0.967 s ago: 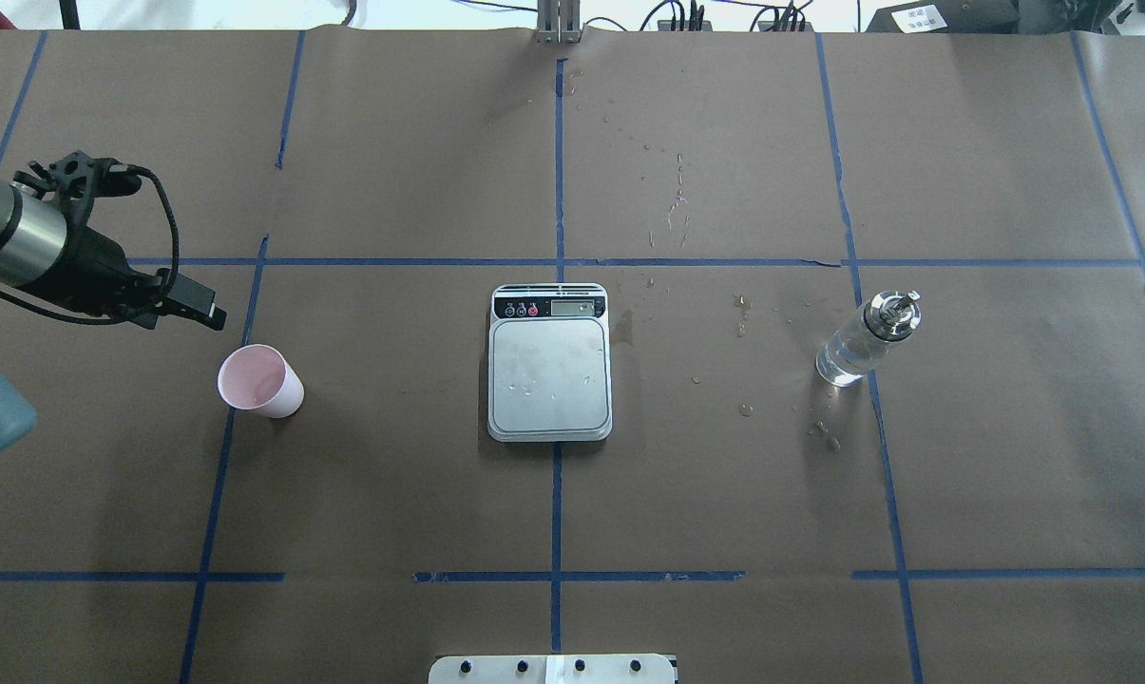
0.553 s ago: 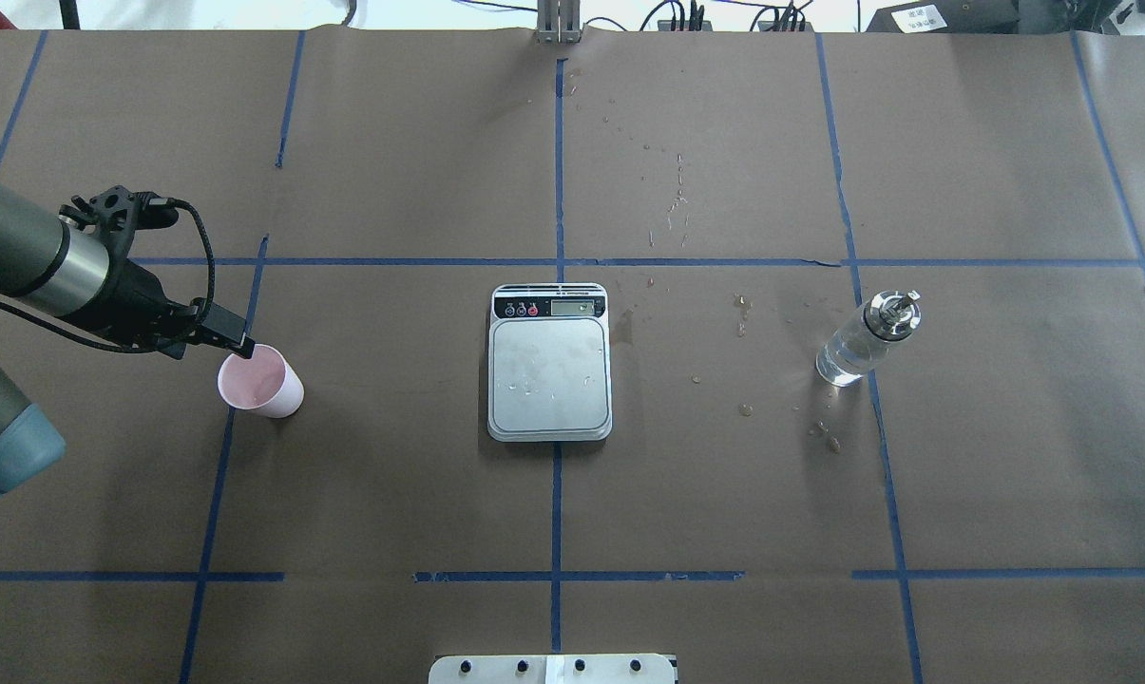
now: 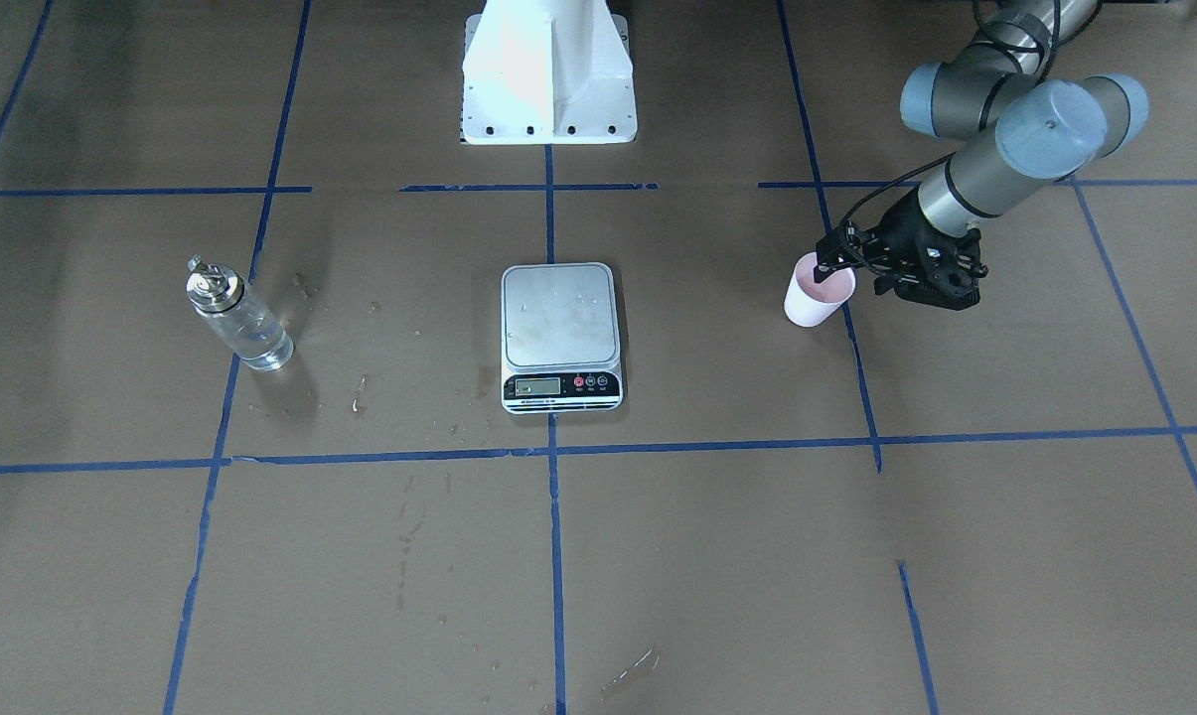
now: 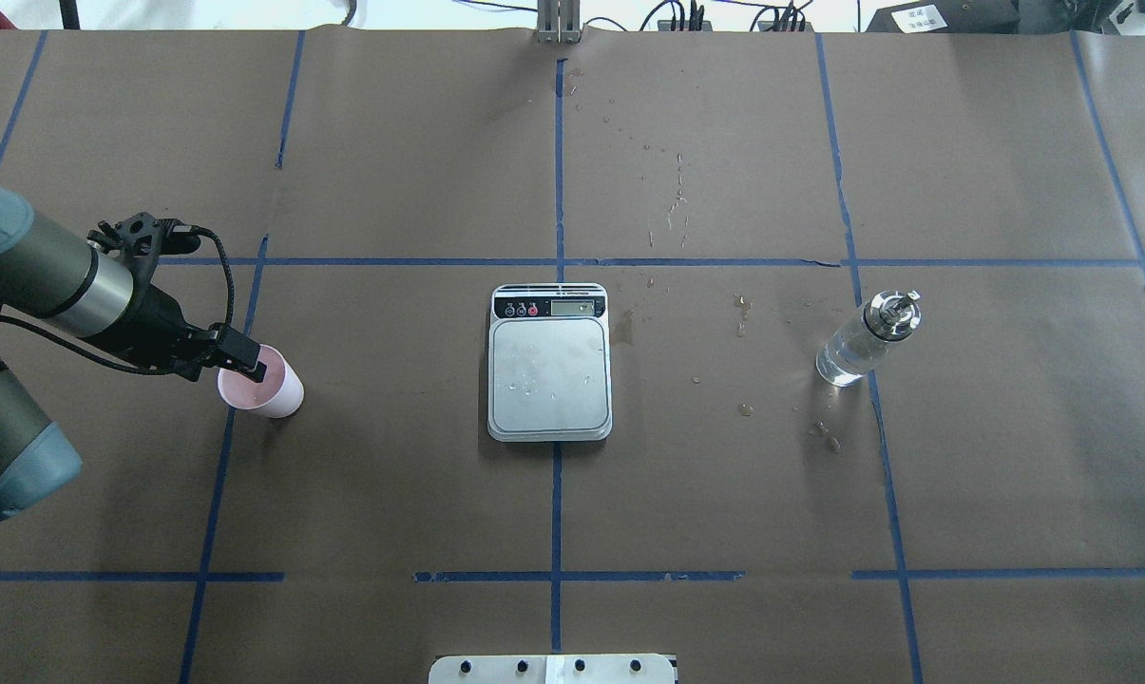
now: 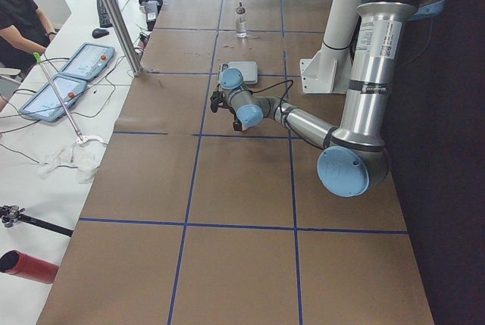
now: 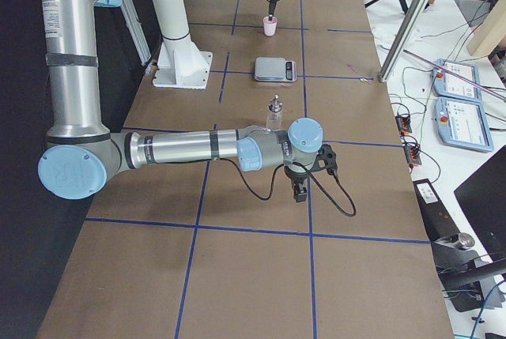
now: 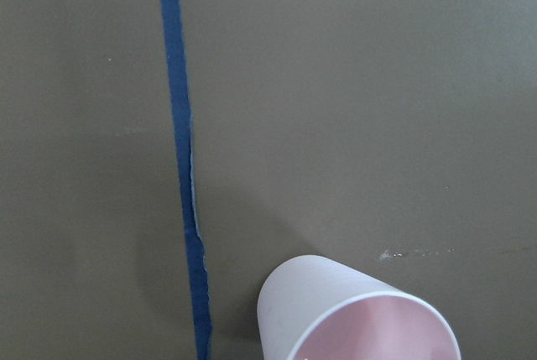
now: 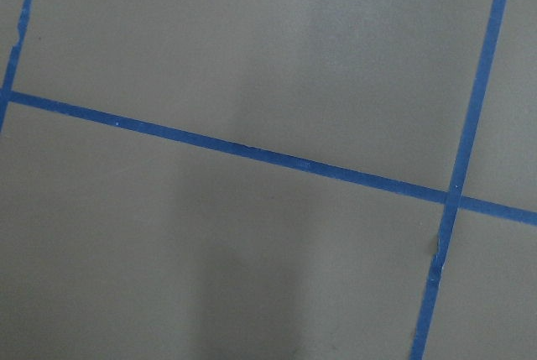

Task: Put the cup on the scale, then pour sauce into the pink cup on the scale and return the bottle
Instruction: 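Reach the left gripper to the pink cup and grasp it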

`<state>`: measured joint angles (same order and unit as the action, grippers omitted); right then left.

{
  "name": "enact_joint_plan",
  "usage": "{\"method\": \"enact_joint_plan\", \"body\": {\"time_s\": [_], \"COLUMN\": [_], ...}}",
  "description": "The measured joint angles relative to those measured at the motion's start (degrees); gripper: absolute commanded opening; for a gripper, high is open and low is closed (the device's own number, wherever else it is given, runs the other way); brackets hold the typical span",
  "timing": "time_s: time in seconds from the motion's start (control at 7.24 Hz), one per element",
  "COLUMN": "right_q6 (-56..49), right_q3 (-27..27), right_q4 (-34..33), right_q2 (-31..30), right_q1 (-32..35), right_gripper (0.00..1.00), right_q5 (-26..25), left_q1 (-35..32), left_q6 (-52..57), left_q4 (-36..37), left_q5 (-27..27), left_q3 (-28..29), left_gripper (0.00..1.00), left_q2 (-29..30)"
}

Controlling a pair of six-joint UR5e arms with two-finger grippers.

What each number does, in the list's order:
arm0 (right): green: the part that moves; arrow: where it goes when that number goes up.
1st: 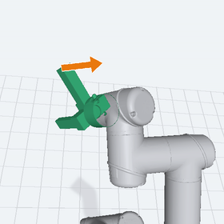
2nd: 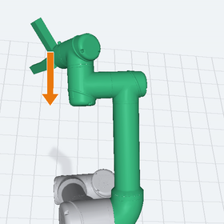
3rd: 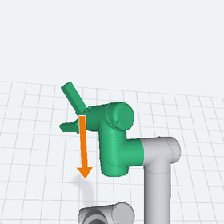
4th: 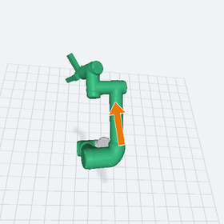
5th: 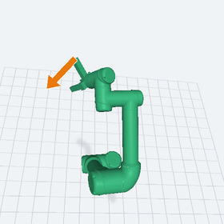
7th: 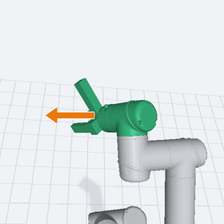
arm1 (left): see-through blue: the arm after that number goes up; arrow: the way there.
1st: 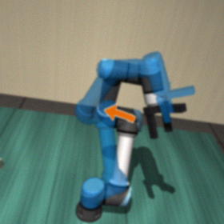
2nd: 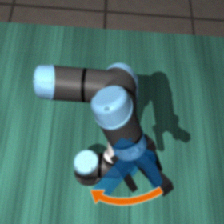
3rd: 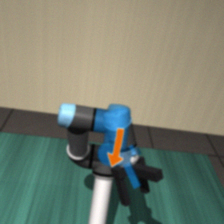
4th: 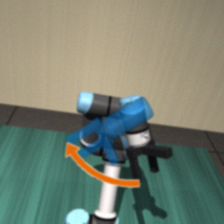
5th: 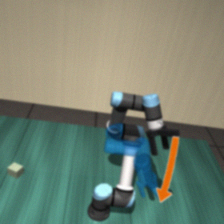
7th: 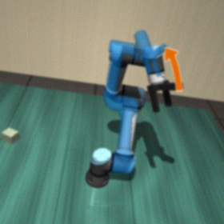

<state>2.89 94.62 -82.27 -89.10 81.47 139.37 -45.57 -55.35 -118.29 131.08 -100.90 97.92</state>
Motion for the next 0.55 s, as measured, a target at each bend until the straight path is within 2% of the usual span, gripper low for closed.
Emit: {"method": "enact_joint_plan", "body": {"time_s": [0.14, 0.28, 0.55], "right_q6": [0.00, 0.03, 0.09], "right_q3": [-0.03, -0.04, -0.05], "right_q4": [0.00, 0.01, -0.01], "right_q2": [-0.02, -0.02, -0.02], "right_q1": [0.00, 0.00, 0.00], "right_gripper": [1.00, 1.00, 1.00], "right_q5": [0.13, 0.31, 0.66], "left_q1": [0.26, 0.40, 0.52], "left_q6": [0.06, 0.16, 0.10], "left_q4": [-0.08, -0.14, -0.04], "left_q5": [0.01, -0.01, 0.07], "left_q3": [0.29, 0.39, 0.41], "left_gripper": [0.12, 0.00, 0.00], "left_q2": [0.07, 0.12, 0.17]}}
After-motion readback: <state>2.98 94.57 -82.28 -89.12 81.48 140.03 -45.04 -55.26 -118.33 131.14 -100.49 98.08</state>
